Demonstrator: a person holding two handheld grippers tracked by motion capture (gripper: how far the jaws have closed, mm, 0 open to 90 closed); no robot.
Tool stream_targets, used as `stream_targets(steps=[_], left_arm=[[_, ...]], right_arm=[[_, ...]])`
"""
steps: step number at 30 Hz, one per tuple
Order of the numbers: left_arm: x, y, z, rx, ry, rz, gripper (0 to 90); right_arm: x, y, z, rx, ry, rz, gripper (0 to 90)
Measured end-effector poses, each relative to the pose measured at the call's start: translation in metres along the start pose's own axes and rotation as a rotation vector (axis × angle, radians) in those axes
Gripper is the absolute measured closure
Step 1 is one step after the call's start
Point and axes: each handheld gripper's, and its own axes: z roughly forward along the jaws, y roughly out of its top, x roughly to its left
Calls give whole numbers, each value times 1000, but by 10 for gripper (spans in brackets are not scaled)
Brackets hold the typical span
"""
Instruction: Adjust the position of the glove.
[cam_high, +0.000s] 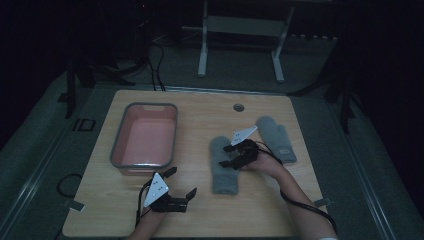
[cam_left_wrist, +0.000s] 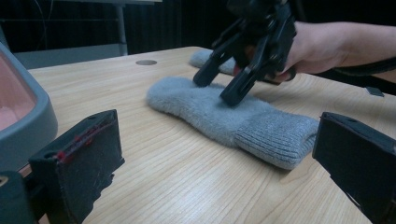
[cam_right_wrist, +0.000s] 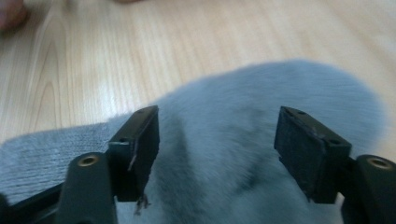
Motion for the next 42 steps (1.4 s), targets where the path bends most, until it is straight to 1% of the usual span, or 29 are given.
stream_targets(steps=[3, 4, 5, 6, 9, 10, 12, 16, 18, 19, 20, 21, 23, 24, 25, 26, 28, 30, 33, 36, 37, 38, 39, 41, 42], left_arm=[[0, 0, 0, -2, 0, 1, 18], [0, 0, 0, -1, 1, 2, 18], [0, 0, 0, -1, 1, 2, 18], [0, 0, 0, -2, 1, 1, 18], [0, 0, 0, -2, 2, 0, 18], [0, 0, 0, -2, 2, 0, 18], [0, 0, 0, -2, 2, 0, 18], [0, 0, 0, -2, 3, 2, 18], [0, 0, 0, -2, 3, 1, 18], [0, 0, 0, -2, 3, 0, 18], [0, 0, 0, -2, 3, 0, 18], [0, 0, 0, -2, 3, 0, 18], [0, 0, 0, -2, 3, 0, 18], [0, 0, 0, -2, 2, 0, 18], [0, 0, 0, -2, 2, 0, 18], [0, 0, 0, -2, 3, -1, 18], [0, 0, 0, -2, 3, -1, 18], [0, 0, 0, -2, 3, -1, 18], [0, 0, 0, -2, 3, -2, 18], [0, 0, 0, -1, 3, -4, 18], [0, 0, 0, -1, 2, -3, 18], [0, 0, 0, -1, 2, -2, 18], [0, 0, 0, -2, 2, -2, 18], [0, 0, 0, -1, 3, -2, 18], [0, 0, 0, -2, 3, -2, 18]], right_arm=[[0, 2, -18, -34, -73, 52, 210], [0, 1, -26, -55, -95, 59, 227], [0, 0, -33, -69, -107, 74, 249], [-1, -2, -41, -77, -124, 102, 252], [-3, -9, -59, -115, -183, 127, 303], [-3, -12, -66, -128, -215, 141, 305], [-6, -20, -80, -155, -248, 183, 309], [-15, -36, -98, -178, -300, 272, 296], [-21, -46, -106, -175, -317, 299, 295], [-23, -50, -108, -169, -337, 313, 317], [-26, -54, -111, -161, -358, 339, 323], [-30, -58, -114, -163, -372, 357, 342], [-37, -67, -119, -155, -426, 401, 355], [-42, -72, -121, -154, -452, 428, 355], [-45, -75, -121, -152, -470, 445, 355], [-48, -78, -122, -143, -494, 471, 358], [-55, -84, -120, -118, -540, 507, 377], [-61, -92, -118, -121, -571, 545, 375], [-66, -101, -112, -105, -598, 584, 359], [-70, -110, -99, -54, -622, 603, 385], [-70, -112, -96, -51, -621, 607, 391], [-71, -114, -94, -54, -621, 613, 407], [-70, -115, -92, -64, -635, 609, 452], [-69, -116, -91, -71, -642, 610, 543], [-67, -116, -90, -74, -651, 607, 604]])
